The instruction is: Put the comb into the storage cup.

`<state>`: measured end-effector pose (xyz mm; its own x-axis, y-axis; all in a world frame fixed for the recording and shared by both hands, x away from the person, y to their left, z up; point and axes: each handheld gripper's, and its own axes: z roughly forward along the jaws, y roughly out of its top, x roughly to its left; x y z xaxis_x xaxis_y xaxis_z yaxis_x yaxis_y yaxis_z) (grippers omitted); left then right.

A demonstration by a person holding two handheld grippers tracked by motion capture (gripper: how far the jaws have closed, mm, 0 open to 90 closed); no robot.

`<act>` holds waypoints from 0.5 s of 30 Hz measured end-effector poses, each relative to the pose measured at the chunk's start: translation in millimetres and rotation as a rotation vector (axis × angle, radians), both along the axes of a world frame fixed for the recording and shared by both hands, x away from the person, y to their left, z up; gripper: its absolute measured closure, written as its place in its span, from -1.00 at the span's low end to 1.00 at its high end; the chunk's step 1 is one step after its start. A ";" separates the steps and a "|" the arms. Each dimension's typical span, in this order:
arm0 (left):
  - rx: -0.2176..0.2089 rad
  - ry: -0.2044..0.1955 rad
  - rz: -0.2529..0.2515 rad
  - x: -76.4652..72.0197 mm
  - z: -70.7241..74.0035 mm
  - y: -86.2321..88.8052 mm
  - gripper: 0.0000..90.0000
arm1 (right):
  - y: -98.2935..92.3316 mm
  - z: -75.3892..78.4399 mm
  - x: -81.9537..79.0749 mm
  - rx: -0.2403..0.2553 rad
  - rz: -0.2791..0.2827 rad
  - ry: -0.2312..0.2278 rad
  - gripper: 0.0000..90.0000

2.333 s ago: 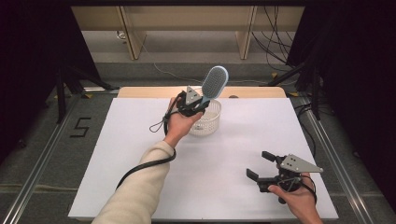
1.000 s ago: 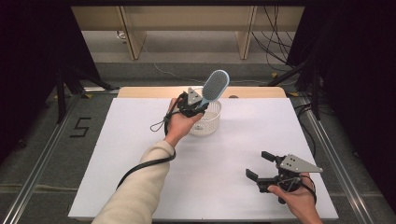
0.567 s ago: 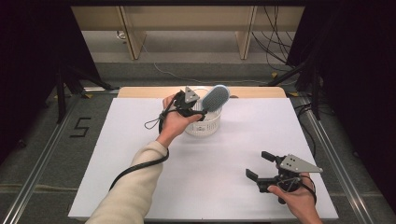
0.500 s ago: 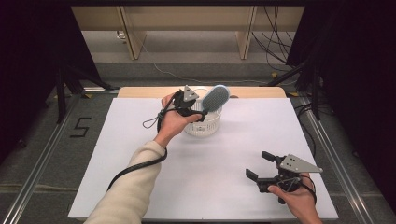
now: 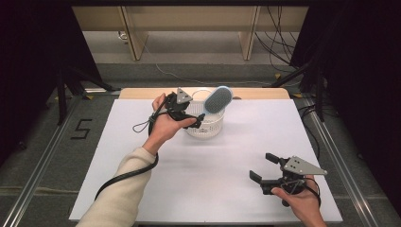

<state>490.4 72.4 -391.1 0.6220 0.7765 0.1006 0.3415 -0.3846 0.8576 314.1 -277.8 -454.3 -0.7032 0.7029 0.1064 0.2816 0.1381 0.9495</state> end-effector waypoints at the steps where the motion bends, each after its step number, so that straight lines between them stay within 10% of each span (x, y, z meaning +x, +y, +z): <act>1: -0.004 0.001 0.003 -0.9 -0.3 1.6 -1.00 | 0.0 0.0 0.1 0.001 -0.001 0.000 -0.82; 15: -0.002 -0.001 0.020 -21.7 2.1 22.4 -1.00 | -1.2 0.4 0.7 0.001 -0.008 0.002 -0.82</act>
